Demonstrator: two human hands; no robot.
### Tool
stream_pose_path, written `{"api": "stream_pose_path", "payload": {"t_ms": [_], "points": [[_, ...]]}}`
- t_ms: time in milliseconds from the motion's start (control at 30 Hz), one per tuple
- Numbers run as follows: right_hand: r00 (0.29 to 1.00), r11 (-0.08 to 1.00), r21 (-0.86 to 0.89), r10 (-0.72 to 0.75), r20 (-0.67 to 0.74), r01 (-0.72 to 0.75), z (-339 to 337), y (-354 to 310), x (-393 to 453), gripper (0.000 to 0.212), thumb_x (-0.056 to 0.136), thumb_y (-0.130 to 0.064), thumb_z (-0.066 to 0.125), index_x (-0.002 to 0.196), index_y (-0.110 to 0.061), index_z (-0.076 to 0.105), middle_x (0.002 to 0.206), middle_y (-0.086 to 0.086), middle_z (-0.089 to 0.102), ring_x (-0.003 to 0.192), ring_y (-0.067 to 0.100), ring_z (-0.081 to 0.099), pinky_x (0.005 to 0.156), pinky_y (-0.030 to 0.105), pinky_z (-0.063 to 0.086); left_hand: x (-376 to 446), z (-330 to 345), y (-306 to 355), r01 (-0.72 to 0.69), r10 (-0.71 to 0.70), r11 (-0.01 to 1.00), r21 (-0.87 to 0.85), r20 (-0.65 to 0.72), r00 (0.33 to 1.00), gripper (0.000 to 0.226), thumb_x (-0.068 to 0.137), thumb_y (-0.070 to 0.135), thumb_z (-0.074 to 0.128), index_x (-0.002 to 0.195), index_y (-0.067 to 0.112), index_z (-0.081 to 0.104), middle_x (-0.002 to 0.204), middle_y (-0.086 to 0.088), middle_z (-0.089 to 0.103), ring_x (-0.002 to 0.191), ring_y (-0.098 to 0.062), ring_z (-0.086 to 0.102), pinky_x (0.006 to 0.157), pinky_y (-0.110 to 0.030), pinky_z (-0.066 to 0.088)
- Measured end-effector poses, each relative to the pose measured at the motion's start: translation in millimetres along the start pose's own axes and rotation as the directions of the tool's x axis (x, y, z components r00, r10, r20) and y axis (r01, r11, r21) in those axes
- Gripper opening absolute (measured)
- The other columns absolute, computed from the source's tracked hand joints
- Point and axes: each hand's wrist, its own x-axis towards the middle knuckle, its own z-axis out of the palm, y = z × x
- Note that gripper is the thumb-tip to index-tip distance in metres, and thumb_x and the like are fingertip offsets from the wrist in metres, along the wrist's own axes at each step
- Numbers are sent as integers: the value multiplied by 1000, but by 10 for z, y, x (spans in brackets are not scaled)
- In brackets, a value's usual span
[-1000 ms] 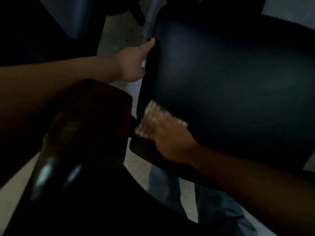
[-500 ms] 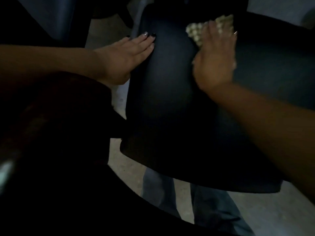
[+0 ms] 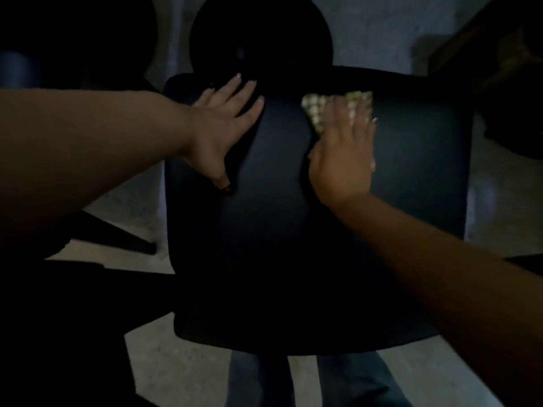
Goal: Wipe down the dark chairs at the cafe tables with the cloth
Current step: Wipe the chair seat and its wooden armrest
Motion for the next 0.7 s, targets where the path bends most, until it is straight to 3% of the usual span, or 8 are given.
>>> {"api": "stream_pose_path", "payload": {"t_ms": [67,167,267,367,467,567,633,700], "points": [[978,978,39,-207,36,206,103,-218,-384,66,83,-17,44,146,0,30,153,19,29,139,46,23,114,56,8,84,-63,128,5,-2,999,-51,47,999,164,44,70,84,144,19,-36,150,-6,-43,137,-23,-41,114,-49,-12],[800,805,-4,-589,116,594,116,-283,-810,62,83,-22,40,143,-5,38,150,13,37,139,42,29,113,53,16,116,-34,189,37,-32,993,-113,45,998,171,35,69,86,141,22,-40,149,-4,-46,136,-23,-42,113,-52,-14],[730,738,0,-667,147,674,6,105,-617,62,81,-17,43,141,-4,42,146,16,41,136,42,33,112,55,21,81,-42,212,30,-27,987,-157,20,999,173,30,73,84,143,22,-36,151,-3,-43,137,-21,-40,112,-53,-14],[980,979,59,-196,24,195,-98,601,-166,61,80,-10,47,141,0,41,145,25,39,135,46,33,113,58,21,84,-20,251,58,-61,980,-191,-10,998,170,29,80,77,147,20,-30,153,-4,-39,139,-23,-38,111,-56,-11],[948,946,64,319,-15,-317,-118,628,-73,65,86,-18,39,148,-4,27,155,17,25,141,42,19,116,54,7,114,-75,410,32,-45,990,-137,-96,994,165,33,81,75,150,17,-22,155,-6,-35,140,-27,-36,110,-63,-7],[983,983,43,-182,35,180,-5,372,-522,66,80,-17,47,143,0,35,149,21,35,133,49,33,111,59,18,259,-228,575,20,-32,997,-74,-166,986,160,39,76,79,152,16,-18,157,-7,-32,140,-30,-35,110,-63,-7],[835,843,7,-533,139,537,-27,435,-747,63,83,-21,42,144,-4,36,150,14,36,137,43,31,112,56,19,405,-420,695,23,-32,997,-72,-125,992,158,44,67,84,151,16,-19,158,-6,-29,142,-32,-31,112,-64,-4],[810,822,16,-565,159,570,-71,703,-631,62,84,-19,42,144,-5,36,151,13,36,139,40,30,114,54,18,526,-570,815,19,-22,996,-89,-36,999,157,47,58,89,150,19,-22,158,-4,-28,144,-31,-26,111,-67,4]]}}
